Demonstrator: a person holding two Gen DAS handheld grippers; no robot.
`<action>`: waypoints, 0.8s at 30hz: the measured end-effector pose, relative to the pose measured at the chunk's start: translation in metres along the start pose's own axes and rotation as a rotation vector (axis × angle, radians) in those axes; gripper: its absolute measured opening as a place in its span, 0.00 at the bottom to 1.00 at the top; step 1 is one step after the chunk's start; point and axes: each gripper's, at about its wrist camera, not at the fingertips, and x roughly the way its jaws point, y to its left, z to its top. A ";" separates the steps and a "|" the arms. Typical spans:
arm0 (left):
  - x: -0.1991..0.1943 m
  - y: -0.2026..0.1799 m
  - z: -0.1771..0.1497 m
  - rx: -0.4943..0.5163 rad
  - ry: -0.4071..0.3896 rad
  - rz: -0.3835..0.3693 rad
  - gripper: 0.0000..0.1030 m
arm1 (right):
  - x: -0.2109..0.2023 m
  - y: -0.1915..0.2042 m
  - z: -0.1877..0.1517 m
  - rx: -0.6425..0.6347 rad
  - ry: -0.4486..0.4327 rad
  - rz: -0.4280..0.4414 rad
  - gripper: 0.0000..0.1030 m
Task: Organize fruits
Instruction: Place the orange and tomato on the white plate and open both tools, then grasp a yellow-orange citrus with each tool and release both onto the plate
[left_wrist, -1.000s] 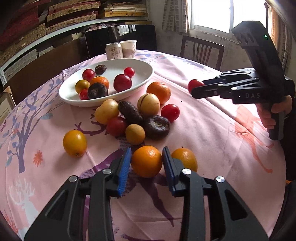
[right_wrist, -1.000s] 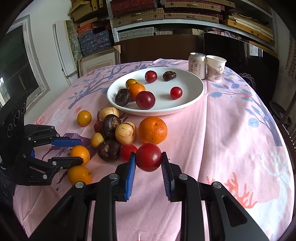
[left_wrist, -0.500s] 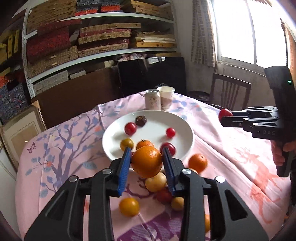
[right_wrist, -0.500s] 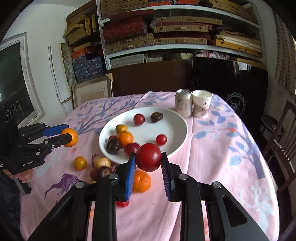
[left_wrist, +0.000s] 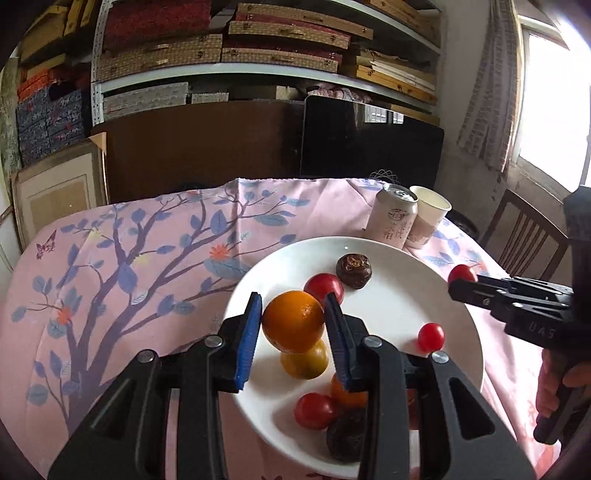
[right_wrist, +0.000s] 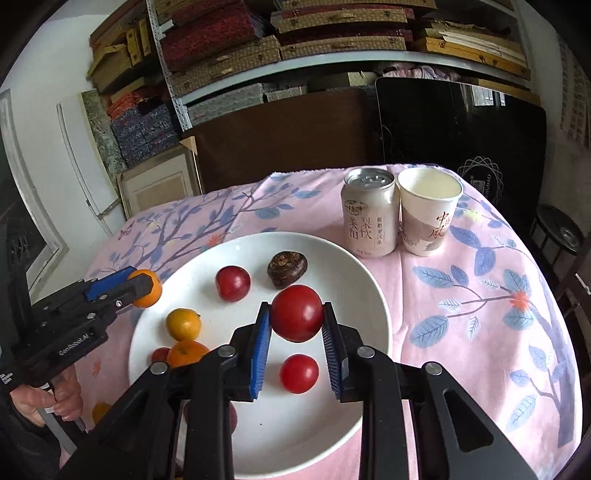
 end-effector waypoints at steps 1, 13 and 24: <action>-0.002 -0.003 -0.002 0.023 -0.012 0.019 0.39 | 0.003 -0.001 -0.001 -0.015 0.036 0.001 0.63; -0.126 0.026 -0.073 0.068 -0.043 0.076 0.96 | -0.123 0.041 -0.113 -0.132 0.004 -0.033 0.96; -0.090 0.056 -0.126 0.012 0.116 0.023 0.96 | -0.094 0.141 -0.192 -0.299 0.072 -0.025 0.96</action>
